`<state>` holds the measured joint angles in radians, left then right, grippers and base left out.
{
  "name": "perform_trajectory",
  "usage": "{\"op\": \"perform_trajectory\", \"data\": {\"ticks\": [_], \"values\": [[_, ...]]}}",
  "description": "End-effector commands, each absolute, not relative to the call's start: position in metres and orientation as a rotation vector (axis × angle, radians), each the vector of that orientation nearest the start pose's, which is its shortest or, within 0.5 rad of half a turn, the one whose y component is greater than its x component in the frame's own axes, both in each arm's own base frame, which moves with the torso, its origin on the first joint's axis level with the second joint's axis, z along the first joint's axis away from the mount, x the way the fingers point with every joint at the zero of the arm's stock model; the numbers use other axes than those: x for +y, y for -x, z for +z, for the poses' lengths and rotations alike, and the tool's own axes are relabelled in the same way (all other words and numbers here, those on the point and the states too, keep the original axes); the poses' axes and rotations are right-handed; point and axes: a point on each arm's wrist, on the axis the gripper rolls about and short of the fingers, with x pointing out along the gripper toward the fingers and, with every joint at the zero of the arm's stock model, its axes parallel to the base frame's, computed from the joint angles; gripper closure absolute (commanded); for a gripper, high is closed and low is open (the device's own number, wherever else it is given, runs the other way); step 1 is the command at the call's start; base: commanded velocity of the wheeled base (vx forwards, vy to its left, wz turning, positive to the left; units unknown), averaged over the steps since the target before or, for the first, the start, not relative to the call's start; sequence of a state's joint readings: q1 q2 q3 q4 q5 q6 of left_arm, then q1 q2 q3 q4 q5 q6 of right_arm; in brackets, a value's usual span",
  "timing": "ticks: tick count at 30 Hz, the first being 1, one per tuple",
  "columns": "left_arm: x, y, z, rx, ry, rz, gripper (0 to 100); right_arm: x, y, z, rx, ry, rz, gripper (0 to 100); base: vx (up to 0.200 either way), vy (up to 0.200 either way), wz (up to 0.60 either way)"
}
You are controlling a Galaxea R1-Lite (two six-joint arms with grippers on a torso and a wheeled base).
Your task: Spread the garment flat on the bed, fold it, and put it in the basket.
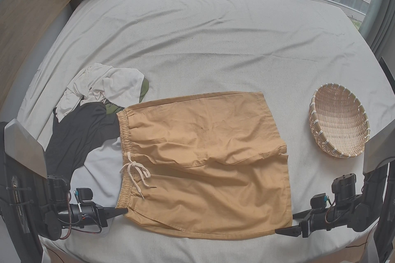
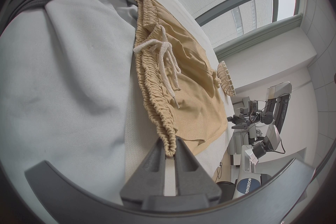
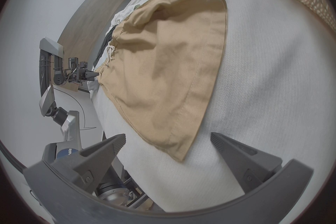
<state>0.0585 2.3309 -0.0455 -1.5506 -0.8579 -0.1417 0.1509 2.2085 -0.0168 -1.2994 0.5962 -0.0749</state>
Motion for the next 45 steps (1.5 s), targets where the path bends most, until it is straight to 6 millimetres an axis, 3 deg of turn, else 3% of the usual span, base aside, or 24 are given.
{"op": "perform_trajectory", "data": {"ticks": [1,2,3,20,21,41,42,45], "values": [[-0.004,-0.22,-0.027,0.73,0.461,-0.716,100,0.041,-0.196,-0.028,0.859,-0.136,0.724,0,0.0,0.0,0.0],[-0.004,-0.22,-0.027,0.73,0.461,-0.716,100,0.041,-0.196,-0.028,0.859,-0.136,0.724,0,0.0,0.0,0.0],[-0.004,-0.22,-0.027,0.73,0.461,-0.716,100,0.041,-0.197,-0.032,0.858,-0.134,0.724,100,0.0,0.0,0.0],[-0.004,-0.22,-0.027,0.729,0.461,-0.718,100,0.041,-0.197,-0.029,0.848,-0.135,0.722,100,0.0,0.0,0.0],[-0.004,-0.22,-0.027,0.729,0.461,-0.718,100,0.041,-0.197,-0.029,0.849,-0.136,0.723,0,0.0,0.0,0.0],[-0.004,-0.222,-0.026,0.719,0.456,-0.72,100,0.043,-0.188,-0.023,0.908,-0.163,0.768,0,0.0,0.0,0.0],[-0.004,-0.222,-0.026,0.717,0.456,-0.719,100,0.044,-0.189,-0.024,0.909,-0.163,0.769,100,0.0,0.0,0.0],[-0.004,-0.222,-0.026,0.719,0.456,-0.72,100,0.044,-0.189,-0.025,0.912,-0.163,0.769,100,0.0,0.0,0.0]]}}
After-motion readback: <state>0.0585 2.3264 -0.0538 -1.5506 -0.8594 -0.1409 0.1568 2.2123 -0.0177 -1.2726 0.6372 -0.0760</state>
